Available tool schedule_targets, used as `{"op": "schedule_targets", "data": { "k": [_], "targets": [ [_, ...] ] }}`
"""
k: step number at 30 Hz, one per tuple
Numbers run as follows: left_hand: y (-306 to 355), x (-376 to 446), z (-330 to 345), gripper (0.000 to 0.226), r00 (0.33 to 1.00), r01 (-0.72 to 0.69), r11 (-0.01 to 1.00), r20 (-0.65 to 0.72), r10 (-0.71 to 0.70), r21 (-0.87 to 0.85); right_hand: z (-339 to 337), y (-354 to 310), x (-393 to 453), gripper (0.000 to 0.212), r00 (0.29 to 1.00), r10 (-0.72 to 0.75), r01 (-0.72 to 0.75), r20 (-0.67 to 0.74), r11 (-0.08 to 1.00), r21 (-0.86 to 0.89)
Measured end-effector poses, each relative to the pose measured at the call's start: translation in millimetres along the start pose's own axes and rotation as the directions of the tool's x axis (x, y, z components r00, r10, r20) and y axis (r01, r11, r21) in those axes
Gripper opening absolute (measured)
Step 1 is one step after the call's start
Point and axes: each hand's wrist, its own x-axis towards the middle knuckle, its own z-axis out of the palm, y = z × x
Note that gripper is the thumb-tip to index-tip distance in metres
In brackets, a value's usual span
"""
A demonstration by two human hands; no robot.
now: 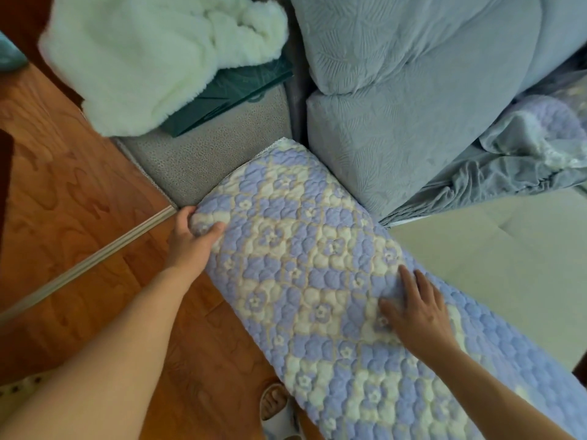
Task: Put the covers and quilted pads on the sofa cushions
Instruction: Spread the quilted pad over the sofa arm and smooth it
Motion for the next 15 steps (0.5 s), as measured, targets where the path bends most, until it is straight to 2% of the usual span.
{"op": "schedule_targets", "data": {
  "k": [2, 3, 4, 5, 7, 8, 11, 15],
  "targets": [
    [7.7, -3.6, 5.2, 0.070, 1.000, 0.017, 0.959, 0.008, -0.020, 0.282, -5.6, -3.6, 1.1, 0.080, 0.999, 0.005, -0.004, 0.039, 1.000, -0.010],
    [17.1, -12.2, 9.7, 0.069, 1.000, 0.020, 0.876, -0.029, -0.007, 0.482, -11.0, -4.3, 1.6, 0.081, 0.998, -0.002, 0.003, 0.062, 1.000, -0.015],
    [27.0, -24.7, 16.4, 0.070, 0.995, -0.016, 0.762, -0.066, 0.077, 0.647, -17.9, -4.1, 1.6, 0.080, 0.996, -0.014, 0.016, 0.088, 1.000, -0.018],
    [35.6, -39.5, 26.0, 0.074, 0.971, -0.112, 0.661, -0.060, 0.232, 0.742, -23.7, -0.2, 2.0, 0.078, 0.993, -0.029, 0.031, 0.112, 0.999, -0.018],
    [50.2, -73.8, 56.1, 0.080, 0.859, -0.399, 0.528, 0.105, 0.500, 0.749, -34.5, 15.2, 1.3, 0.070, 0.993, -0.054, 0.054, 0.103, 0.999, 0.002],
    [53.9, -91.5, 76.0, 0.076, 0.814, -0.516, 0.504, 0.214, 0.539, 0.692, -39.4, 27.2, -0.8, 0.066, 0.996, -0.045, 0.043, 0.078, 0.999, 0.023],
    [49.2, -146.4, 137.3, 0.064, 0.769, -0.639, 0.515, 0.475, 0.428, 0.571, -47.8, 77.8, -13.9, 0.059, 0.995, 0.099, -0.101, 0.029, 0.992, 0.080],
    [16.8, -202.9, 188.1, 0.061, 0.656, -0.754, 0.336, 0.641, 0.398, 0.564, -48.4, 181.8, -31.3, 0.060, 0.946, 0.320, -0.323, 0.046, 0.941, 0.099]
  ]
}}
